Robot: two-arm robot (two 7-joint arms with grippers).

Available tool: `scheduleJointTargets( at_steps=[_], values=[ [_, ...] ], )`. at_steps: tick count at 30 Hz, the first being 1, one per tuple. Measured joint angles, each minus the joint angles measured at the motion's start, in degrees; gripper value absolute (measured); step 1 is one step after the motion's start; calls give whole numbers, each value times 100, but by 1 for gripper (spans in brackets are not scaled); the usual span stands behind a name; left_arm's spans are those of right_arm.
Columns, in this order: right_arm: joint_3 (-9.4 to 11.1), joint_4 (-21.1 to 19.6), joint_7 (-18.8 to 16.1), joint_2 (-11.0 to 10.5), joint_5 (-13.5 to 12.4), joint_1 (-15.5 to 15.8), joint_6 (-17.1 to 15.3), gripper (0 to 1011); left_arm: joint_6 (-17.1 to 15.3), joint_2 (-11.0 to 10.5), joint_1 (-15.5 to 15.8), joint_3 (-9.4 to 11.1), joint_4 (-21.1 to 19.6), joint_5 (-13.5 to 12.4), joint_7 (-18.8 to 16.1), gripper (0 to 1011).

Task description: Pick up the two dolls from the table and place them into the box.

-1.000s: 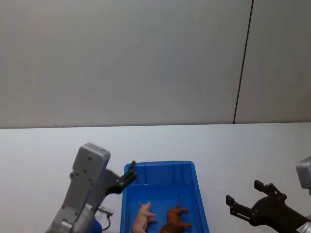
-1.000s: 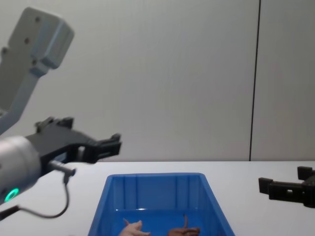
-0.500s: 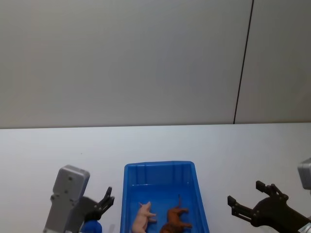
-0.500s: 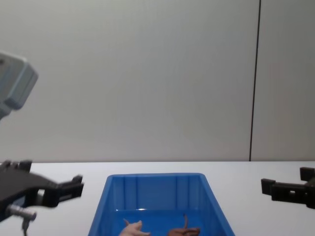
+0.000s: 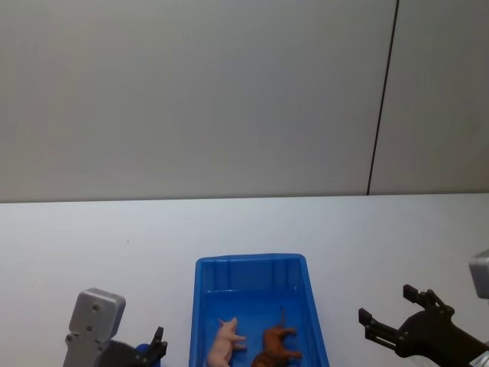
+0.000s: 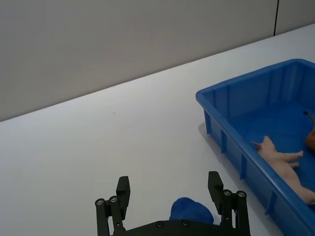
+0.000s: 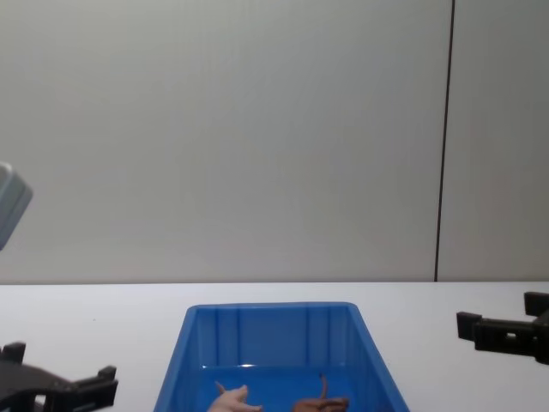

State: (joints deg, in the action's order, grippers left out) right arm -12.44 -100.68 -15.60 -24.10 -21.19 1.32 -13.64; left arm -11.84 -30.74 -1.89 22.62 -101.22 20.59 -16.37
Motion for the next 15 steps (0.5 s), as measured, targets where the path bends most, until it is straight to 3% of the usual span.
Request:
scheduleJointTargets(
  at_steps=[15],
  values=[
    [0, 0, -1, -3, 0, 4, 0, 1001, 93, 23, -147, -63, 191, 306, 197, 1002]
  ],
)
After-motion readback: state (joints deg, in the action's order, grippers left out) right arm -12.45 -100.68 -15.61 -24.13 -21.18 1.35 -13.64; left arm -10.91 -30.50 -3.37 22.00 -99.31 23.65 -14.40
